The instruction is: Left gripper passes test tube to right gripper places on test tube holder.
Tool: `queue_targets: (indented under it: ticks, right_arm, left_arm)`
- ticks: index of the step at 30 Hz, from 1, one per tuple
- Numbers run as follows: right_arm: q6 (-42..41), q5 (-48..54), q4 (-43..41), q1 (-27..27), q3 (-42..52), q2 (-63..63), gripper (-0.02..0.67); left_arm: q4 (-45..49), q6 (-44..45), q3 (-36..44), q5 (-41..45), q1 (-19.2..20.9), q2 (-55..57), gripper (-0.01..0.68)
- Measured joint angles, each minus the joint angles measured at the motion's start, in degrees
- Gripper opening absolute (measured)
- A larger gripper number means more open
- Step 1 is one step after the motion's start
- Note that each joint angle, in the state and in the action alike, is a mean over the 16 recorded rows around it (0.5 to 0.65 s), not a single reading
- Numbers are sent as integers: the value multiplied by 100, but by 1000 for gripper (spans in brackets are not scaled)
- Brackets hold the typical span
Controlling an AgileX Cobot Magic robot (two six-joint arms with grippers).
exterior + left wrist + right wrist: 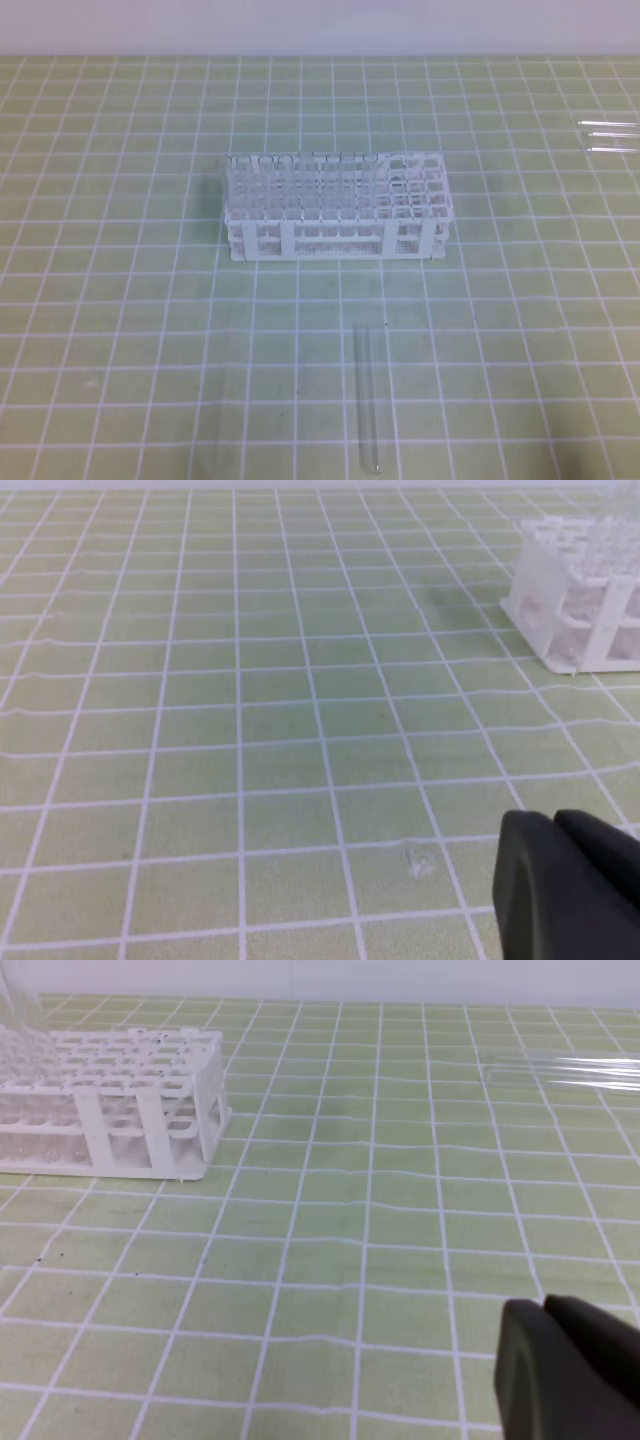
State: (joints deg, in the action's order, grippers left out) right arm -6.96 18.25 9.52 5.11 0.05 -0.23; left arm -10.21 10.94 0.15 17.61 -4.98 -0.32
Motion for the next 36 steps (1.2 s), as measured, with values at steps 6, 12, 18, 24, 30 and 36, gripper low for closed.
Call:
queue_targets:
  ticks: [6, 12, 18, 24, 30, 36]
  right_arm:
    - [0, 0, 0, 0, 0, 0, -16]
    - [0, 0, 0, 0, 0, 0, -16]
    - [0, 0, 0, 0, 0, 0, -16]
    - [0, 0, 0, 0, 0, 0, -16]
    - [0, 0, 0, 0, 0, 0, -16]
    - [0, 0, 0, 0, 0, 0, -16]
  left_arm:
    - [-47, -9, 19, -102, -2, -30, -2]
    - [-355, -96, 38, -417, -3, -58, -2]
    - [-797, -199, 45, -883, -4, -69, -2]
    - [-1152, -267, 38, -1189, -3, -56, -3]
    - [-1263, -278, 38, -1272, -3, -54, -3]
    - [-1265, -279, 45, -1261, -4, -65, -2]
